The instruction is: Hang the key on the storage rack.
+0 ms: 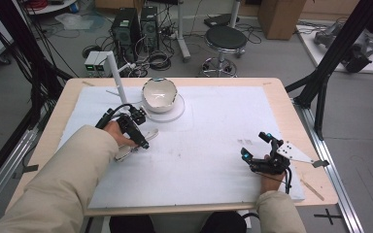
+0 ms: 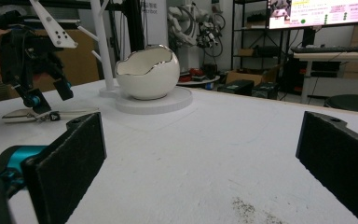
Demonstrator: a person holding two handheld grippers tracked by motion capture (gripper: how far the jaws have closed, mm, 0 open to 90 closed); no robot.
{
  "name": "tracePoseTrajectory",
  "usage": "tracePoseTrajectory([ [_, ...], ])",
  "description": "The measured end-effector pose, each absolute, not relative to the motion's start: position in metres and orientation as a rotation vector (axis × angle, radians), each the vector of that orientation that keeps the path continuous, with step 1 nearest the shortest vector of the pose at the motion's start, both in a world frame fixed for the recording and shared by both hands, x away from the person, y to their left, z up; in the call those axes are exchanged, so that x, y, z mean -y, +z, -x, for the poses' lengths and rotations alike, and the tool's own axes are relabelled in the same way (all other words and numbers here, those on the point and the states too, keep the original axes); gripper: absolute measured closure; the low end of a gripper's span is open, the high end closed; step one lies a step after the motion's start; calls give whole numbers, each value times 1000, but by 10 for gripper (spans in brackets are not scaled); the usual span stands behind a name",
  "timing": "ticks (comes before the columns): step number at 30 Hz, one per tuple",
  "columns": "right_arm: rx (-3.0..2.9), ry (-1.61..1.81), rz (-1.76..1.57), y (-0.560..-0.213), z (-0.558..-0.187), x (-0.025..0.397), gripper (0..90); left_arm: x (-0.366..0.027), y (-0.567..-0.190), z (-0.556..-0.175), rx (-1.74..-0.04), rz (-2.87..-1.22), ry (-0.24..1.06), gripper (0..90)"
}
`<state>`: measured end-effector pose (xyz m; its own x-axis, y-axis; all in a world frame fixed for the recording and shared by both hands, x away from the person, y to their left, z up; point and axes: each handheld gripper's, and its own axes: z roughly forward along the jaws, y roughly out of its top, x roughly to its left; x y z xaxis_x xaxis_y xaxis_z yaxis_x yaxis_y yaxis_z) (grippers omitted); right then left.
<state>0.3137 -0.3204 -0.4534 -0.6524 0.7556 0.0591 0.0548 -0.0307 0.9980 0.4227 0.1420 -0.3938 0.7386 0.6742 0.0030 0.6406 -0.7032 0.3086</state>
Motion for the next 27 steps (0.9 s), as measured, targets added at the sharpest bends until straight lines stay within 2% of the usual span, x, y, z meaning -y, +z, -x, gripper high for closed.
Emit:
tracePoseTrajectory([
  [4, -1726, 1736, -851, -453, -314, 320, 5, -140, -397, -423, -1036, -2679, 158, 222],
  [15, -1726, 1743, -861, -453, -313, 321, 5, -139, -397, -423, -1043, -2701, 134, 502],
  [16, -1726, 1743, -861, -453, -313, 321, 5, -139, -397, -422, -1043, -2697, 134, 502],
  [18, -1726, 1742, -864, -453, -313, 321, 6, -138, -397, -422, -1046, -2693, 113, 592],
  [23, -1726, 1742, -863, -453, -313, 321, 5, -137, -399, -422, -1061, -2708, 117, 663],
  [27, -1725, 1743, -865, -453, -314, 321, 5, -136, -400, -423, -1048, -2722, 120, 790],
])
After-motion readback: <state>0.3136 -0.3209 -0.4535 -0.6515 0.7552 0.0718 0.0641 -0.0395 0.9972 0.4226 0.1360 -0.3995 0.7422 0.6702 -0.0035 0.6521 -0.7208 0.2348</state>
